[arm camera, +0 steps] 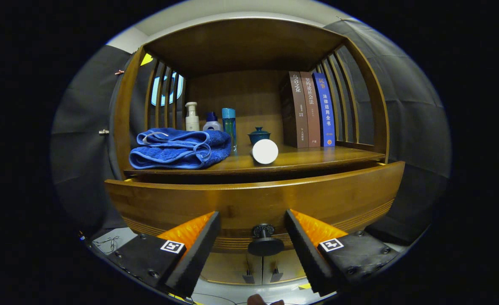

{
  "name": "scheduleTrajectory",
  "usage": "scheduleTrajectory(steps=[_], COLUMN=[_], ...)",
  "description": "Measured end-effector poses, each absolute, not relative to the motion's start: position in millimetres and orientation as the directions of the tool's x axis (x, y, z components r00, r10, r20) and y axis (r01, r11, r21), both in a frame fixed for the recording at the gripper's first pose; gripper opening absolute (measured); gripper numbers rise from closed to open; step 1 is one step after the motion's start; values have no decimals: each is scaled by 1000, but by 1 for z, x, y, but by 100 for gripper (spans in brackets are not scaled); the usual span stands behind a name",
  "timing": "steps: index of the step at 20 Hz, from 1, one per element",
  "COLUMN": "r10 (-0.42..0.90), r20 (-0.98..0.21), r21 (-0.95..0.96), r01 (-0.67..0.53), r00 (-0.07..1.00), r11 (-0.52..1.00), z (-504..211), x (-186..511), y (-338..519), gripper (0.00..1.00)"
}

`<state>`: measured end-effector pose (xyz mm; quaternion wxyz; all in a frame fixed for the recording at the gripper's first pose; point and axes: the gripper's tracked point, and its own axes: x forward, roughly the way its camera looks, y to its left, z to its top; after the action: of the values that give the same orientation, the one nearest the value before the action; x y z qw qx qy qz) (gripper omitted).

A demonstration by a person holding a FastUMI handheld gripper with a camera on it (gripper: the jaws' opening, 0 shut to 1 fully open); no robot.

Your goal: Pull open the drawer, take out the items inside it, and place them on the countertop above the cabinet.

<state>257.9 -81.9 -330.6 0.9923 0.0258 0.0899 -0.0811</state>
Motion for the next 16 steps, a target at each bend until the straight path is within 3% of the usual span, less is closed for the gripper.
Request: scheduleTrajectory(steps=[5,7,16], r10=[-158,-164,-160], r20=[-187,-130,-86], r21=[32,20,40], r01=[167,168,164], r00=[969,978,983], r11=[985,986,986], z=[-335,-327,-290], x=[289,291,285], y=[-88,-88,-93], gripper=[100,100,100])
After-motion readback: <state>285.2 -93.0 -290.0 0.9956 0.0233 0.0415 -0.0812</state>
